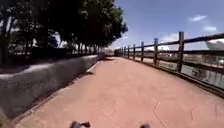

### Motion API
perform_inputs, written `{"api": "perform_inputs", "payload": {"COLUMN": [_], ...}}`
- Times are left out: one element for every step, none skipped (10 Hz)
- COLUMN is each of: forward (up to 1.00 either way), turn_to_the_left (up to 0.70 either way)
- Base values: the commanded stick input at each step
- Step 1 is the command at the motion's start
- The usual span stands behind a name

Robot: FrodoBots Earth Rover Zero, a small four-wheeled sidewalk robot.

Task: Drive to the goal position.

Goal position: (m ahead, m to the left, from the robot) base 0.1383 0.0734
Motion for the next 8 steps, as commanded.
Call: {"api": "perform_inputs", "payload": {"forward": [0.7,0.7,0.7,0.7,0.7,0.7,0.7,0.7], "turn_to_the_left": [0.0,0.0,0.0,0.0,0.0,0.0,0.0,0.0]}}
